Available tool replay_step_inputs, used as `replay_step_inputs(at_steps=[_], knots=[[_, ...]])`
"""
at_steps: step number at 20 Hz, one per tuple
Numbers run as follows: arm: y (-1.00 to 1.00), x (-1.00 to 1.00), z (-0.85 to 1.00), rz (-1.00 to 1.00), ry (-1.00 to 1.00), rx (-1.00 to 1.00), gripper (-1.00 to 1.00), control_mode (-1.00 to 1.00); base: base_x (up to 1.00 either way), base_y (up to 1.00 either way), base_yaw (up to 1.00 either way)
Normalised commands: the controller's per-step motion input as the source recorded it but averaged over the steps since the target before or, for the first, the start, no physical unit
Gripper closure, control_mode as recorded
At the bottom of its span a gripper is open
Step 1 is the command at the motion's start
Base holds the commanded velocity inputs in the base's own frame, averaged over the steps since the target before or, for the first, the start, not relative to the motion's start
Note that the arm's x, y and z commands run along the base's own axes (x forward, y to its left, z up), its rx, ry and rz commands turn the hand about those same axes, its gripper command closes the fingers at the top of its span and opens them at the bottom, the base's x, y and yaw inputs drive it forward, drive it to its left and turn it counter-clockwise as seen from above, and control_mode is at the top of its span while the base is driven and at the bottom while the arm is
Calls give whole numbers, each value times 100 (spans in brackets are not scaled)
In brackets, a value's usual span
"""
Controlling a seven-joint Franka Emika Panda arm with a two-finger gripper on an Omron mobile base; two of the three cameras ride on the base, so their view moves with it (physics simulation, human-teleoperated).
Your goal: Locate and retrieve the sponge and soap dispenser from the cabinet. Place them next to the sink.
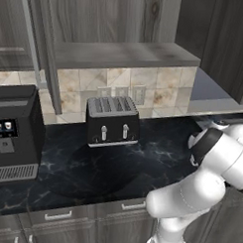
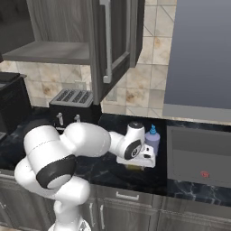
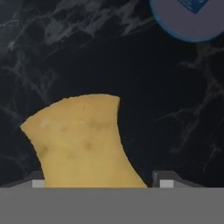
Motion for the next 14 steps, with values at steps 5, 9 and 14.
replay_step_inputs(at_steps=[5, 9, 14], knots=[[0, 0, -23, 3, 5, 5, -100, -100, 0, 0, 0], [5, -1, -22, 2, 3, 6, -100, -100, 0, 0, 0], [0, -5, -14, 1, 0, 6, -100, -100, 0, 0, 0]])
